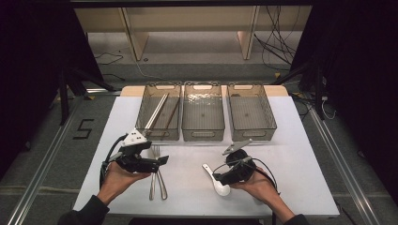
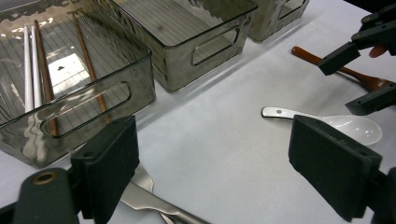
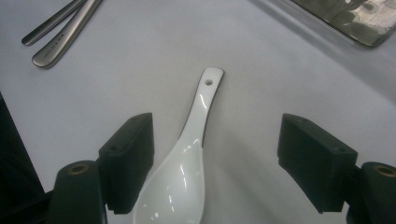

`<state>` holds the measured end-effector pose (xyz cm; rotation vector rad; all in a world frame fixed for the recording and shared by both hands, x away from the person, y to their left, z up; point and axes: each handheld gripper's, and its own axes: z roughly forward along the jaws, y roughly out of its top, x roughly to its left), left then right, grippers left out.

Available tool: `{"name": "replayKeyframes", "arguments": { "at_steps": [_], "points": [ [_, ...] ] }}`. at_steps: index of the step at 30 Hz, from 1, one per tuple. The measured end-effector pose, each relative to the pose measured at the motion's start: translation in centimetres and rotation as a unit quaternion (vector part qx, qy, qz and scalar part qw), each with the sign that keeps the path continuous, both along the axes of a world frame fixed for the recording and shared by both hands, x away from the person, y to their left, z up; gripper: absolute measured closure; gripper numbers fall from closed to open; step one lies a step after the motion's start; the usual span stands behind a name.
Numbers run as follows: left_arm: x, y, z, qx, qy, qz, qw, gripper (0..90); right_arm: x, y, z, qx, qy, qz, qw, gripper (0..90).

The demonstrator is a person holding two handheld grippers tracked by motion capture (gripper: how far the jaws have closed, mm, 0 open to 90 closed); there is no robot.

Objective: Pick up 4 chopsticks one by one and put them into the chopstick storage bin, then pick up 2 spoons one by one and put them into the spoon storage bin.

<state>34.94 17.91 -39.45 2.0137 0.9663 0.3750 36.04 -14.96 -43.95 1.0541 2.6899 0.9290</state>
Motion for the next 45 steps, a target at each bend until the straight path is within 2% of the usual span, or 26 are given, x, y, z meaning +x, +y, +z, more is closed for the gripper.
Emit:
{"name": "replayKeyframes", "arguments": {
  "at_steps": [16,25,30,41,45],
  "points": [
    [-1.1,-0.1,-0.1,-0.004,-0.011,-0.005,0.9999,15.7,0.8,1.2,-1.0,-0.027,0.032,0.01,0.9991,34.7],
    [-1.2,0.0,-0.3,0.0,-0.009,-0.002,1.0,15.6,1.2,1.9,-1.7,-0.032,0.048,0.02,0.9981,40.1],
    [-1.2,0.4,-0.4,-0.005,-0.007,0.001,1.0,15.6,1.4,2.1,-2.0,-0.03,0.06,0.023,0.9975,44.1],
    [-1.3,0.7,-0.8,-0.01,-0.013,-0.006,0.9999,15.6,1.6,2.7,-2.7,-0.048,0.071,0.03,0.9958,52.8],
    [-1.3,0.6,-0.7,-0.011,-0.015,-0.007,0.9998,15.6,1.6,2.8,-2.7,-0.055,0.064,0.033,0.9959,58.6]
  ]
}}
